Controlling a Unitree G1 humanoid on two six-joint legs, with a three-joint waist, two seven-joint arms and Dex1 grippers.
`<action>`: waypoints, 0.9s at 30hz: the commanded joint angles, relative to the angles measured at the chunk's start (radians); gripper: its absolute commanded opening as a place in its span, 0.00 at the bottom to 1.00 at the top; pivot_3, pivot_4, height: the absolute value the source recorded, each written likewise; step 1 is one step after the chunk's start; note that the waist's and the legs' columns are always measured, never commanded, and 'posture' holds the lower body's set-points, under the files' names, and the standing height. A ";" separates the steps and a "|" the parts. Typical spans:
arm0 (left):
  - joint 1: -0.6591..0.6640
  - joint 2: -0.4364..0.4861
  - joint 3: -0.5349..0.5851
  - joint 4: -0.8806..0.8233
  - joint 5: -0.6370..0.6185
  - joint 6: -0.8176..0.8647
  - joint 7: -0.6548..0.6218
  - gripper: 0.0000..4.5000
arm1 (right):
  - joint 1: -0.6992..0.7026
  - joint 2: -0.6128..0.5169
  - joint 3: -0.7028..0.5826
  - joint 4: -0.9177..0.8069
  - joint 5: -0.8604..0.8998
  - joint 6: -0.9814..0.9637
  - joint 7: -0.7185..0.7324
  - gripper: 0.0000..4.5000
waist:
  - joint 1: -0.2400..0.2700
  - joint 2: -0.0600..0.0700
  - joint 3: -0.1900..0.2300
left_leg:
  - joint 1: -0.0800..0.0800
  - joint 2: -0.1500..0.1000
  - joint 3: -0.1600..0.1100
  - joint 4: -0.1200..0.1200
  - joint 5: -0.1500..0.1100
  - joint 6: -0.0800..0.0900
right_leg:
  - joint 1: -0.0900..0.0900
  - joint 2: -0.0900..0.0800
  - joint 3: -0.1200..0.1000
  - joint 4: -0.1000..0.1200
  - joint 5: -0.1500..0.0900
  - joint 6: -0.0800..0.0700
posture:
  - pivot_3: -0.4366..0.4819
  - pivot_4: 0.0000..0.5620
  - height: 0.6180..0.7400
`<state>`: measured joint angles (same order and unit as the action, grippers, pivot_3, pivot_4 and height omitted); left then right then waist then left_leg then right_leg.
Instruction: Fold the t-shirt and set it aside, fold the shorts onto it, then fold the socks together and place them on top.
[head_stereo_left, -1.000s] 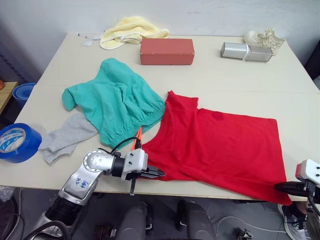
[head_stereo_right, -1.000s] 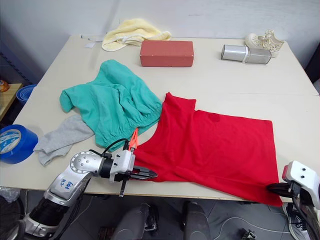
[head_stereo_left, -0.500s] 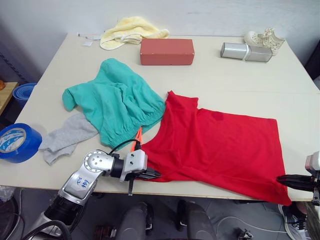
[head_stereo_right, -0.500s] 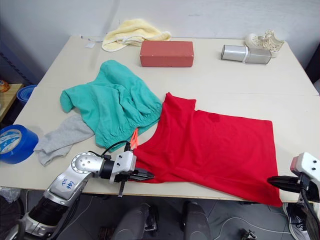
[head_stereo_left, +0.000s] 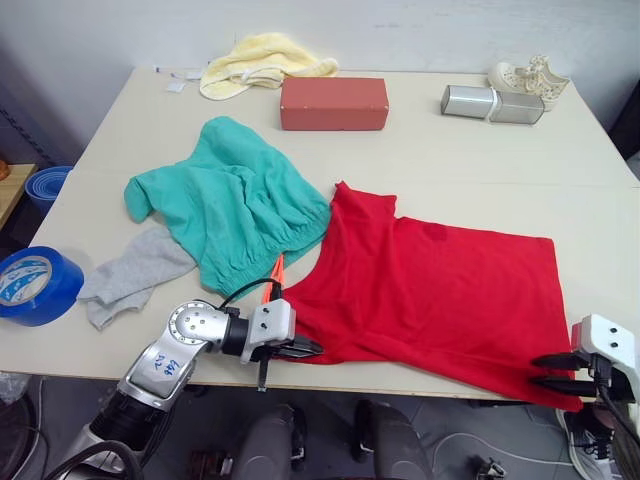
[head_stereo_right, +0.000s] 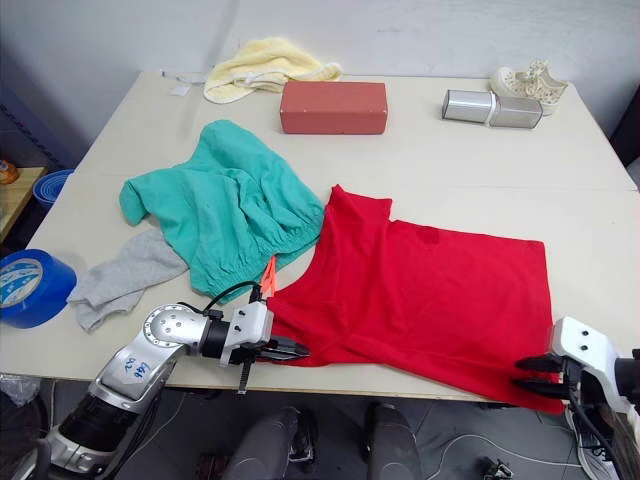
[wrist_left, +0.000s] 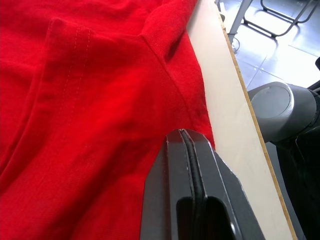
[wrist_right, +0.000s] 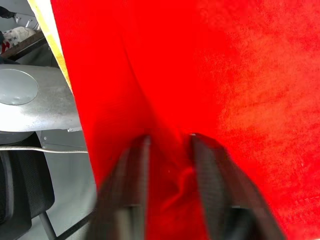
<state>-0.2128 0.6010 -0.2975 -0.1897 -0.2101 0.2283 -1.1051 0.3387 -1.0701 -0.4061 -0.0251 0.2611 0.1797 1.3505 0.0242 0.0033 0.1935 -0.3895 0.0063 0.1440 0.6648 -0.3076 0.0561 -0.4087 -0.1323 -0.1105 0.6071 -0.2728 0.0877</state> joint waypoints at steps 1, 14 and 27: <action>0.006 -0.001 -0.005 -0.020 0.003 -0.006 0.006 0.00 | 0.008 -0.030 -0.014 0.040 -0.036 -0.051 -0.005 0.01 | 0.001 0.000 0.000 | 0.000 0.000 0.000 0.000 0.000 0.000 | 0.000 0.000 0.000 0.000 0.000 0.000 | 0.48 0.27 1.00; -0.004 0.037 -0.042 -0.004 0.043 0.061 0.000 0.00 | -0.084 -0.083 -0.033 0.190 -0.048 -0.198 -0.020 0.01 | -0.001 0.000 0.000 | 0.001 0.000 0.000 0.000 0.000 0.000 | 0.000 0.000 0.000 0.000 0.000 0.000 | 0.48 0.27 1.00; 0.005 0.046 -0.043 0.004 0.041 0.039 0.010 0.00 | -0.190 -0.075 0.037 0.289 -0.091 -0.230 -0.058 0.01 | -0.003 0.003 -0.002 | 0.001 0.000 0.000 0.000 0.000 0.000 | 0.001 0.000 0.000 0.000 0.000 0.000 | 0.48 0.27 1.00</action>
<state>-0.2331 0.6311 -0.3243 -0.2020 -0.2023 0.2619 -1.0990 0.1575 -1.1326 -0.3578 0.2505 0.1729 -0.0519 1.3058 0.0213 0.0060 0.1919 -0.3884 0.0064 0.1443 0.6649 -0.3073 0.0557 -0.4080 -0.1320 -0.1106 0.6075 -0.2729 0.0876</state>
